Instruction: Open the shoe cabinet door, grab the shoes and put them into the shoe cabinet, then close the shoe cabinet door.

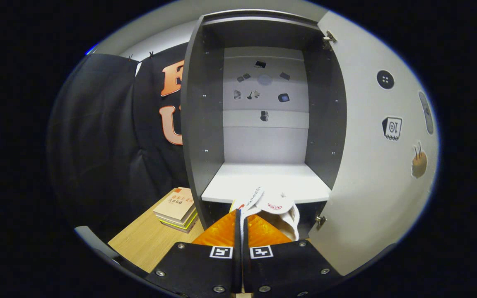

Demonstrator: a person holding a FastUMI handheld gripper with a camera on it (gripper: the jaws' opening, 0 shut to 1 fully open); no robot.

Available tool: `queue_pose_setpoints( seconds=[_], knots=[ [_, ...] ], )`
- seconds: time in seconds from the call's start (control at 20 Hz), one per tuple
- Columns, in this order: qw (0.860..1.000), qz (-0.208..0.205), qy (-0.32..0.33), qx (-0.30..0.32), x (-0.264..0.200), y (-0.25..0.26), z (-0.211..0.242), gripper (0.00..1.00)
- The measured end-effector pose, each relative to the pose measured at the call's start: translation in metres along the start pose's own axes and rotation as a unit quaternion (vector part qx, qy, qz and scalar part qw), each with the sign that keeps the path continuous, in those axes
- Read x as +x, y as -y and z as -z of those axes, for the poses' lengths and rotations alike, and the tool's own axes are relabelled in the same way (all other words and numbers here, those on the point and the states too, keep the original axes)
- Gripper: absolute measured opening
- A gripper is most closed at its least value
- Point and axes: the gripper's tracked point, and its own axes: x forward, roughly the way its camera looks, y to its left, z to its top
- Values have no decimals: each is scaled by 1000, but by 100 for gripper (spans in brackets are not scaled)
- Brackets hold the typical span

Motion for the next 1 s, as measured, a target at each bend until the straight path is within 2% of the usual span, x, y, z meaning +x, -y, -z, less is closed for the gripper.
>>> queue_pose_setpoints(
  seconds=[0.3,0.7,0.9,1.0],
  knots=[
    [1000,6,17,-25,75,18,-41,1],
    [999,22,-17,-17,203,45,-33,1],
    [999,28,-31,-30,232,46,-25,1],
    [999,22,-32,-22,231,44,-24,1]
  ],
)
